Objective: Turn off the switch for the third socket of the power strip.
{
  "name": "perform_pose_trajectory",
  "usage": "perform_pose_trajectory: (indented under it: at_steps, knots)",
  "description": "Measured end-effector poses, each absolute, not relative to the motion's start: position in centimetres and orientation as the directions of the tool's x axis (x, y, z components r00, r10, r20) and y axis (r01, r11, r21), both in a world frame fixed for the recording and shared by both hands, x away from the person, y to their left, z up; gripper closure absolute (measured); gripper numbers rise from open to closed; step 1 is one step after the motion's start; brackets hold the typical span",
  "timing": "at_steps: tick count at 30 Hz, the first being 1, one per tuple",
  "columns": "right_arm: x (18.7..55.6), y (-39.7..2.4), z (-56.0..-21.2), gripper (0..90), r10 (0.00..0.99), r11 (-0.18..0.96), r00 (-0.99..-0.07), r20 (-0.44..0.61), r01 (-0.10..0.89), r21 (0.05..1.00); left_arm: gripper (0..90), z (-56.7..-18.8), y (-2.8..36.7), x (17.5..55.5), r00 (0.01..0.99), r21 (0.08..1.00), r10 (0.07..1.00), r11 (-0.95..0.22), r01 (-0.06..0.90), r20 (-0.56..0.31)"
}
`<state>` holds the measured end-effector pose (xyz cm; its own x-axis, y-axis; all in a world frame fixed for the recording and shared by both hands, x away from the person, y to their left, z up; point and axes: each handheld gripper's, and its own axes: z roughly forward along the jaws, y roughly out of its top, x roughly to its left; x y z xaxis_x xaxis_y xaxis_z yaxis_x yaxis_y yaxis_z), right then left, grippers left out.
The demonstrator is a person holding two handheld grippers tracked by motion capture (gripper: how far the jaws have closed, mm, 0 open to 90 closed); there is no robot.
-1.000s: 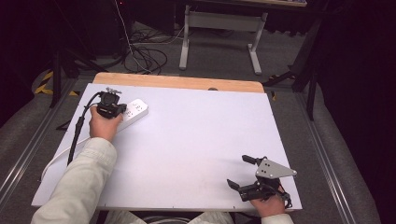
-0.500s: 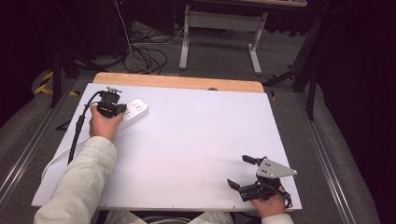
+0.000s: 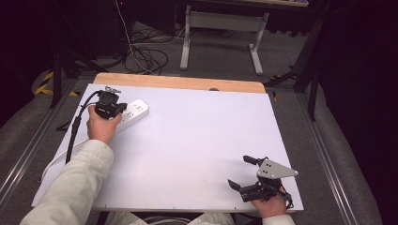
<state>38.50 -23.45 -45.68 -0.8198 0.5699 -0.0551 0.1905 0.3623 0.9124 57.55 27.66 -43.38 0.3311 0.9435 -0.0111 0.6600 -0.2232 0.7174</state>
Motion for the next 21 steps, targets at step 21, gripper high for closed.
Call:
perform_pose_trajectory:
  at_steps: [21]
  knots:
    - [38.6,-23.3,-45.6,3.3,0.572,0.362,-0.818,-0.057,0.189,0.913,75.1,-40.6,28.0,55.4,0.403,0.794,0.915,-0.224,0.566,-0.028]
